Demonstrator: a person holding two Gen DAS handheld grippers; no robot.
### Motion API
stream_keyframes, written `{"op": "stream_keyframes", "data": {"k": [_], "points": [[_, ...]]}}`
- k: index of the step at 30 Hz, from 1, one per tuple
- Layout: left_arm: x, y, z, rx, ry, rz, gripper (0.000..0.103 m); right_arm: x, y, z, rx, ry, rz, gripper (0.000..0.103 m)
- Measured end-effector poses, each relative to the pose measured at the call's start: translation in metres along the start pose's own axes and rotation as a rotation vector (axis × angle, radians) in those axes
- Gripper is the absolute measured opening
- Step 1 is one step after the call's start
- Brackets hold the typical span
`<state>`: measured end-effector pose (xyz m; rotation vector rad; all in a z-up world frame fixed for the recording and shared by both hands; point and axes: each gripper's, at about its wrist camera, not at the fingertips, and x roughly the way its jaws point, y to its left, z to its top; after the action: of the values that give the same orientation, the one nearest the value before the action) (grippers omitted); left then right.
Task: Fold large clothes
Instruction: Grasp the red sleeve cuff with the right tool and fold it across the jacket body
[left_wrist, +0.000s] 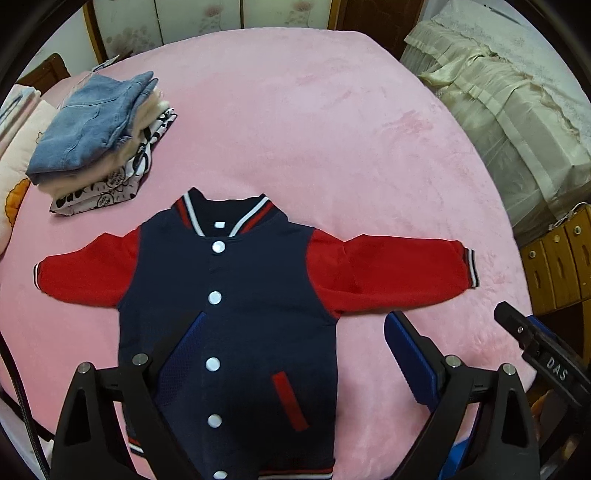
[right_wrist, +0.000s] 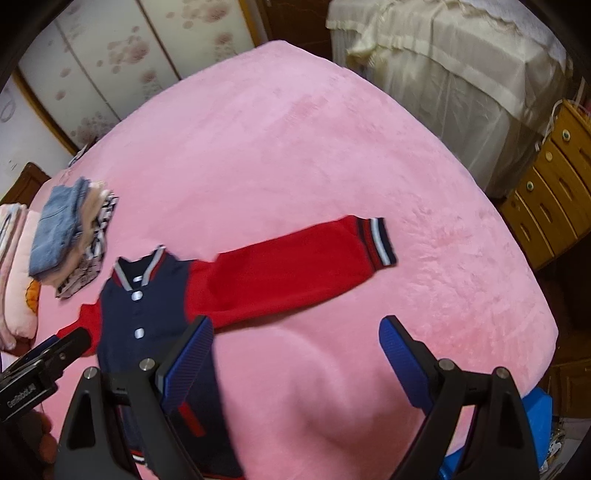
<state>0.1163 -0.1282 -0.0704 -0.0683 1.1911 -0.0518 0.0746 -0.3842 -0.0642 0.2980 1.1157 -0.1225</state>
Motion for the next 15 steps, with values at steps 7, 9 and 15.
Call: {"op": "stream_keyframes", "data": {"k": [7, 9, 15], "points": [[0.052, -0.019, 0.003, -0.018, 0.005, 0.0, 0.095, 0.06, -0.049, 0.013, 0.064, 0.059, 0.008, 0.077], [0.067, -0.024, 0.004, -0.028, 0.003, -0.004, 0.095, 0.075, -0.061, 0.018, 0.07, 0.055, 0.005, 0.076], [0.1, -0.038, 0.014, -0.046, 0.018, 0.001, 0.094, 0.121, -0.1, 0.033, 0.157, 0.096, 0.036, 0.065]]}}
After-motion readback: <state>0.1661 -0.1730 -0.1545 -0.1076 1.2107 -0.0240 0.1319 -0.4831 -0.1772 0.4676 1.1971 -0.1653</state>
